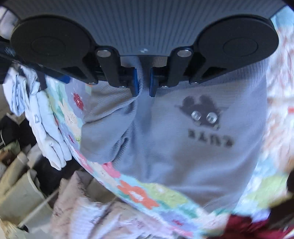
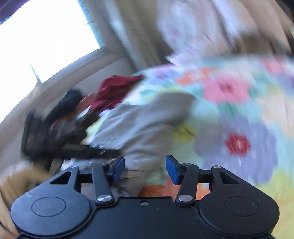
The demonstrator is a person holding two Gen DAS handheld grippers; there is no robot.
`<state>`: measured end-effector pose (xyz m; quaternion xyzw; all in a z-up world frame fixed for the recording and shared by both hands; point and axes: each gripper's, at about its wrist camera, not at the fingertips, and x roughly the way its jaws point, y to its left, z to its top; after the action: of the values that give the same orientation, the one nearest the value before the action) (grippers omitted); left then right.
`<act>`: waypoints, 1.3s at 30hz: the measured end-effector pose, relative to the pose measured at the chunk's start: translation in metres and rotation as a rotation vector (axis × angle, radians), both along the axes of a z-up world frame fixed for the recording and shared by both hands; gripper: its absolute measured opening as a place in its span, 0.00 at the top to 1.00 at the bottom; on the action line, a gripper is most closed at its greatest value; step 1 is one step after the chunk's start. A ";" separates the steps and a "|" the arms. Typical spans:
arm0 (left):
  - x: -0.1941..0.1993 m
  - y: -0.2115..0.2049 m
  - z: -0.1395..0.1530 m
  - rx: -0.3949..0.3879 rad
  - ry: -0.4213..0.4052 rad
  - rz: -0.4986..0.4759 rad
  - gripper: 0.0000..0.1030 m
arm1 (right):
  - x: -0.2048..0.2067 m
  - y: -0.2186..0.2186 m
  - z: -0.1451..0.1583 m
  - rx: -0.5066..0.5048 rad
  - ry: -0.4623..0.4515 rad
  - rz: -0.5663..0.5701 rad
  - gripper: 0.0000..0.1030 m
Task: Fold clothes
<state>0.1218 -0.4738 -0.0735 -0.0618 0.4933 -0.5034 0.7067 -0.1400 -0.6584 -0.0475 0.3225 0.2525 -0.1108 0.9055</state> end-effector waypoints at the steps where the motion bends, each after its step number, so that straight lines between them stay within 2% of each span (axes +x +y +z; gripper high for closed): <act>1: 0.000 0.000 -0.001 0.001 0.001 -0.001 0.88 | 0.003 -0.011 -0.010 0.082 0.002 -0.027 0.46; 4: -0.002 -0.004 0.001 0.013 -0.030 -0.019 0.88 | 0.019 -0.030 -0.036 0.271 -0.017 -0.056 0.46; 7: -0.005 -0.008 0.001 0.020 -0.058 -0.037 0.88 | 0.043 -0.032 -0.052 0.321 -0.008 -0.063 0.47; 8: -0.005 -0.008 0.000 0.017 -0.070 -0.043 0.88 | 0.051 -0.032 -0.053 0.308 -0.023 -0.051 0.81; 9: -0.006 -0.008 0.001 0.009 -0.080 -0.049 0.88 | 0.057 -0.032 -0.052 0.275 -0.030 -0.039 0.86; 11: -0.009 -0.006 0.004 -0.011 -0.097 -0.062 0.88 | 0.059 -0.028 -0.038 0.164 -0.039 -0.047 0.91; 15: -0.019 -0.012 0.015 -0.057 -0.116 -0.105 0.88 | 0.048 -0.027 0.014 -0.095 -0.059 -0.047 0.93; 19: -0.041 -0.031 0.023 -0.109 -0.130 -0.209 0.88 | 0.039 -0.045 0.049 -0.385 0.084 -0.072 0.93; 22: -0.064 -0.048 0.026 -0.072 -0.210 -0.283 0.84 | 0.039 -0.072 0.047 -0.500 0.214 -0.046 0.94; 24: -0.078 -0.058 0.026 -0.037 -0.265 -0.327 0.80 | 0.040 -0.088 0.031 -0.556 0.264 -0.021 0.93; 26: -0.085 -0.063 0.024 -0.013 -0.279 -0.352 0.73 | 0.042 -0.100 0.010 -0.586 0.311 0.014 0.89; 28: -0.088 -0.064 0.023 -0.004 -0.281 -0.359 0.64 | 0.034 -0.110 -0.005 -0.536 0.357 -0.041 0.83; 30: -0.089 -0.064 0.023 -0.003 -0.286 -0.360 0.57 | 0.018 -0.118 -0.008 -0.394 0.344 -0.115 0.77; 32: -0.089 -0.063 0.022 -0.006 -0.286 -0.353 0.55 | -0.001 -0.119 -0.005 -0.279 0.315 -0.172 0.57; 33: -0.089 -0.063 0.021 -0.010 -0.280 -0.348 0.54 | -0.011 -0.118 -0.002 -0.228 0.291 -0.189 0.52; 35: -0.087 -0.063 0.016 -0.011 -0.253 -0.344 0.54 | -0.027 -0.116 0.001 -0.103 0.201 -0.188 0.45; 37: -0.089 -0.066 0.013 0.015 -0.259 -0.360 0.56 | -0.035 -0.110 -0.008 0.012 0.142 -0.125 0.38; 39: -0.091 -0.067 0.013 0.017 -0.267 -0.360 0.56 | -0.030 -0.101 -0.016 0.008 0.180 -0.092 0.38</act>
<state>0.0309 -0.5405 -0.0605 0.1004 0.4029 -0.6209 0.6649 -0.1702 -0.7599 -0.0631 0.3262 0.3182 -0.1798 0.8718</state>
